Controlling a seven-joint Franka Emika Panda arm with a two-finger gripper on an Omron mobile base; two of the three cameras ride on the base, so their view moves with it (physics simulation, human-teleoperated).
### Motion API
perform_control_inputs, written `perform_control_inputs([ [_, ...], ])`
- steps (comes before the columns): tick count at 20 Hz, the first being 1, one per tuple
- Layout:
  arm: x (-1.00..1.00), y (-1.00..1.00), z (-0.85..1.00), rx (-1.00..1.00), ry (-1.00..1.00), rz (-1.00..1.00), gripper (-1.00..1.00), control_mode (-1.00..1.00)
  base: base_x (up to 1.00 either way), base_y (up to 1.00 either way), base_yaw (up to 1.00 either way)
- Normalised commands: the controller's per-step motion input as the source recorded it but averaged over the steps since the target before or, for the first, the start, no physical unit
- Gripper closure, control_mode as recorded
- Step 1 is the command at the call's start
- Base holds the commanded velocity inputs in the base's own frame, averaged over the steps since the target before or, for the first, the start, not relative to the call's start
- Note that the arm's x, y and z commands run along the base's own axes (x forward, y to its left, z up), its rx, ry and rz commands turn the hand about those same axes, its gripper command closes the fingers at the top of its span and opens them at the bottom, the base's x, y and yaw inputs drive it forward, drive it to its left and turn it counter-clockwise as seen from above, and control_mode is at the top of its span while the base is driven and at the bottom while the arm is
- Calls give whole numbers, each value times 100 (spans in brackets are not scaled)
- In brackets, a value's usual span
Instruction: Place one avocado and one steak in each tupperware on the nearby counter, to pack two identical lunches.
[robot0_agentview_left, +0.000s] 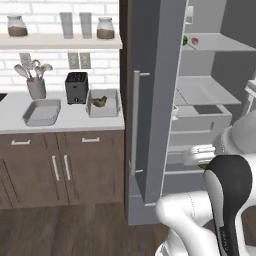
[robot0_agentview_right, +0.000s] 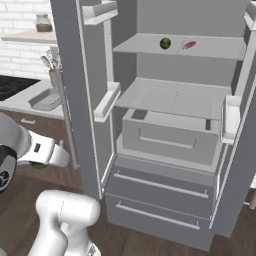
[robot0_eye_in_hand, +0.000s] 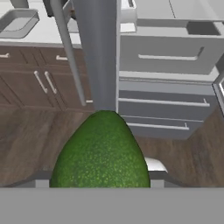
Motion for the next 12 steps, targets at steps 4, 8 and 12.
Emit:
perform_control_inputs([
  [4, 0, 0, 0, 0, 0, 0, 100, 100, 29, 100, 23],
  [8, 0, 0, 0, 0, 0, 0, 100, 100, 21, 98, 53],
  [12, 0, 0, 0, 0, 0, 0, 100, 100, 46, 81, 58],
])
